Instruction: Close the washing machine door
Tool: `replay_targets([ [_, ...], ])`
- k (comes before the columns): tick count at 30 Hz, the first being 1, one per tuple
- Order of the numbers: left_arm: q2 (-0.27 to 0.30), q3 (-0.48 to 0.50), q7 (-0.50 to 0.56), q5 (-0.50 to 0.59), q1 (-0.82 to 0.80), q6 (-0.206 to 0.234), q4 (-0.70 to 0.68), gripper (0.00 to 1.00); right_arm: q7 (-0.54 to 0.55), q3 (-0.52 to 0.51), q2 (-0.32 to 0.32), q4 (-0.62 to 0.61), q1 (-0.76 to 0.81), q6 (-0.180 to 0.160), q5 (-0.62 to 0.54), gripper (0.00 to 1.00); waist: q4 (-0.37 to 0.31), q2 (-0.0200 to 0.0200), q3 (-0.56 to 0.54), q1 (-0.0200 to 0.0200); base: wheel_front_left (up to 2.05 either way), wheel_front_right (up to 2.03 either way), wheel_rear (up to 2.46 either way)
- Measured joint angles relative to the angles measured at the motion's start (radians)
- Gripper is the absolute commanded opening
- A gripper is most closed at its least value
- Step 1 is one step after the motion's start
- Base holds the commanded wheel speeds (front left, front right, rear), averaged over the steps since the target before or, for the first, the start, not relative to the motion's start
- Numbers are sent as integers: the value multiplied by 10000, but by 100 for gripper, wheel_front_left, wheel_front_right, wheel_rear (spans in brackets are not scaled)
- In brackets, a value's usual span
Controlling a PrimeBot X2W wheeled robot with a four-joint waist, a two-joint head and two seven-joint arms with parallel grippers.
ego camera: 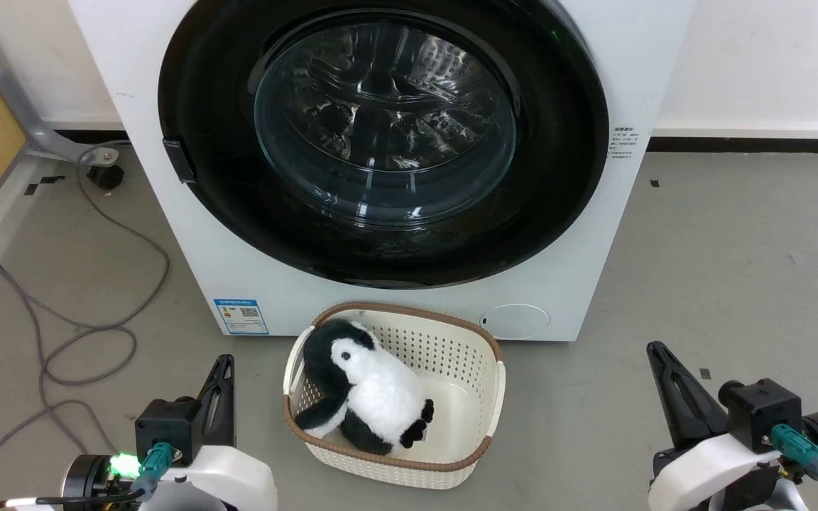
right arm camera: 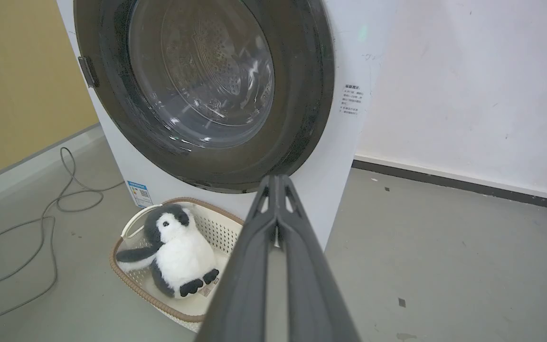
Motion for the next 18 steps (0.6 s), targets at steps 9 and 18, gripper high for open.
replay_targets([
  [9,0,0,0,0,0,0,0,0,0,-4,0,0,0,0,0,0,0,0,0,0,0,0,0],
  [18,0,-2,0,0,0,0,0,0,0,-2,0,0,0,0,0,0,0,0,0,0,0,0,0],
])
